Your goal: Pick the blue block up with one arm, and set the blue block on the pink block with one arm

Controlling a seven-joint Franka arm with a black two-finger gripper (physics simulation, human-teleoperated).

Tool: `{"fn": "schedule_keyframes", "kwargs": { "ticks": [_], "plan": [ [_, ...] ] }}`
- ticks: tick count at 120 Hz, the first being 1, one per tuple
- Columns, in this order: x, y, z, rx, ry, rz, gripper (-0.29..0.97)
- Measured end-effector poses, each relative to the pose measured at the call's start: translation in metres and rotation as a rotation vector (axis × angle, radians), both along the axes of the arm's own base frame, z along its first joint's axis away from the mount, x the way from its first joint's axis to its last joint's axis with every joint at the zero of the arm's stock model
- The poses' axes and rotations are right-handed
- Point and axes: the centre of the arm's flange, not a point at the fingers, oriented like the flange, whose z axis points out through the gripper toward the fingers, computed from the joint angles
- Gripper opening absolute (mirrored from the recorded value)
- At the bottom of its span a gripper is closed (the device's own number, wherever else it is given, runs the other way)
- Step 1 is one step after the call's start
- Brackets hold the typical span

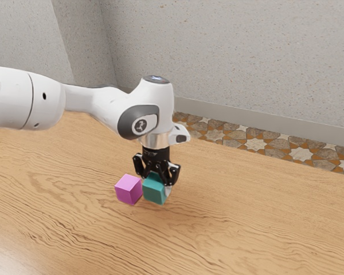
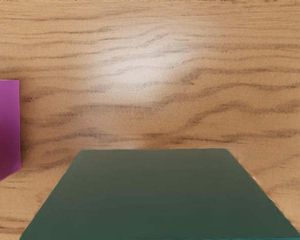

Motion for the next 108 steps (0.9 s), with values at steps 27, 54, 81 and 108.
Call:
{"fn": "schedule_keyframes", "kwargs": {
  "ticks": [27, 54, 81, 108],
  "plan": [
    [0.019, 0.057, 0.005, -0.018, 0.024, 0.012, 0.34],
    [0.023, 0.103, 0.004, -0.027, 0.053, 0.003, 0.34],
    [0.024, 0.125, 0.001, -0.038, 0.074, -0.026, 0.34],
    [0.025, 0.133, -0.008, -0.044, 0.091, -0.062, 0.34]
  ]
}}
